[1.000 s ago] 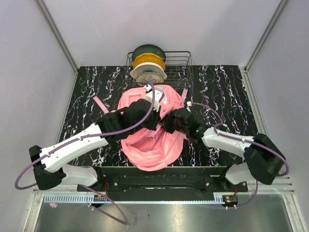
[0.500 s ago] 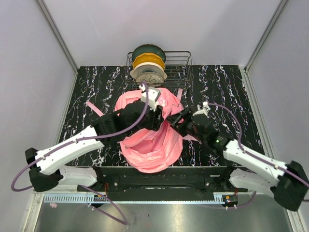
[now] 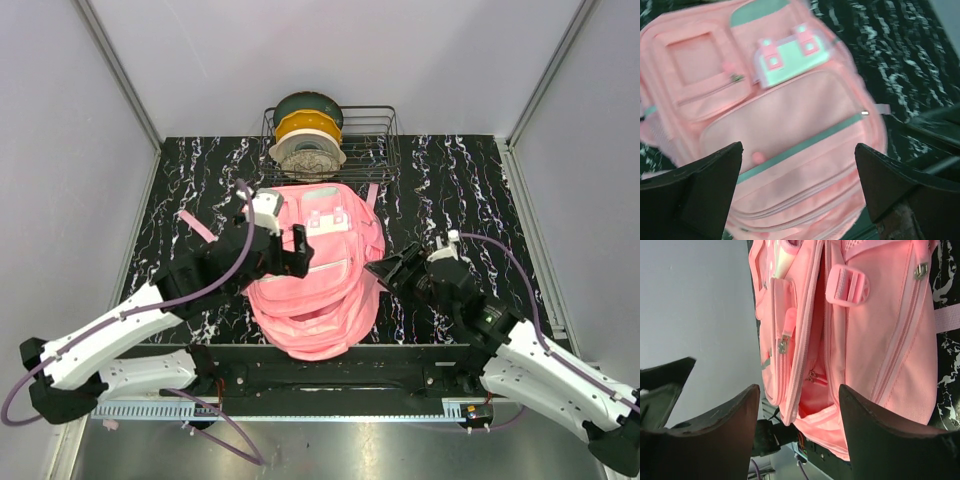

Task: Pack the student bag
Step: Place the stationery in the student bag.

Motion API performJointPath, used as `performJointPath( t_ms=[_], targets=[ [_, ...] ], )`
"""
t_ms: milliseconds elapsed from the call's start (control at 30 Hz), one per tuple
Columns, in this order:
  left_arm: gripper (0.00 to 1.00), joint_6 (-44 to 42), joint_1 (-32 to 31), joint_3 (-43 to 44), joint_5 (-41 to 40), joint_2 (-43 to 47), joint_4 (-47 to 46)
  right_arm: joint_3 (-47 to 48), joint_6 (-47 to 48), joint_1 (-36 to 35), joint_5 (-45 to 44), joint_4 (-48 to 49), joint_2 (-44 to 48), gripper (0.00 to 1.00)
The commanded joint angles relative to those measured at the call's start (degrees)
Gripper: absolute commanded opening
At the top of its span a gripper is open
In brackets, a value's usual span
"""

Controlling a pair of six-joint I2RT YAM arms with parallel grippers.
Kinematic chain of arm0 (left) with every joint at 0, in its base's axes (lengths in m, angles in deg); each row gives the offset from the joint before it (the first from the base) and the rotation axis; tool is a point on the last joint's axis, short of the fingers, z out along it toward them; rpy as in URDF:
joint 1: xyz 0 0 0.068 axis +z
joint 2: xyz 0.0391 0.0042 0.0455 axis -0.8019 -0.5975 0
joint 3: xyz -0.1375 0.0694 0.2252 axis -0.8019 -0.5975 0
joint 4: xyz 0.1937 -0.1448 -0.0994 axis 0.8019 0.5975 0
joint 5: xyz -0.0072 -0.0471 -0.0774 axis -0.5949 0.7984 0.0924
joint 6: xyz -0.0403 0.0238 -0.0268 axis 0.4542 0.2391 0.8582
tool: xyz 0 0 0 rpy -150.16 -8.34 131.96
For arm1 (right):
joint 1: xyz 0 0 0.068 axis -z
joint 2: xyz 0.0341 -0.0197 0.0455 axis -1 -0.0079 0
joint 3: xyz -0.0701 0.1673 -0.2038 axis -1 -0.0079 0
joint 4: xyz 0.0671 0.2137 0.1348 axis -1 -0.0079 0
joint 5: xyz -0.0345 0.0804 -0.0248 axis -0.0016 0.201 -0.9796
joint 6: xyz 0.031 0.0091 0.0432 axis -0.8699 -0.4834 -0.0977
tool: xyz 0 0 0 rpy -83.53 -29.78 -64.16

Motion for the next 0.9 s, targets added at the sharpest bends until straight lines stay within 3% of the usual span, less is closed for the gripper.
performJointPath(
  t_ms=[0,133,233,600,667,800,867],
  targets=[
    [0.99,6.2,5.7,-8.6,-0.5,5.3,3.0,-1.0,2.4,0.2,6.9,1.2,-1.5,0.69],
    [0.99,9.0,11.3,-15.0,3.6,7.8,2.8,0.2,4.9,0.1,12.6,4.1,-8.1,0.69],
    [0.99,10.9,13.2,-18.9,5.0,9.1,2.6,0.6,5.8,0.0,13.2,9.5,-9.5,0.69],
    [0.99,14.2,20.5,-29.7,13.4,13.5,-4.4,4.2,6.7,0.0,13.8,13.9,-18.2,0.68],
    [0.99,14.7,21.7,-30.6,14.5,13.6,-4.7,4.4,6.8,0.1,12.9,14.4,-18.2,0.65],
    [0.99,14.8,23.4,-31.7,15.5,15.9,-5.2,5.3,6.8,0.0,11.5,13.7,-17.7,0.46],
    [0.99,14.0,24.0,-31.8,15.9,17.0,-5.9,5.8,7.6,0.0,11.1,13.0,-17.3,0.46]
  ],
)
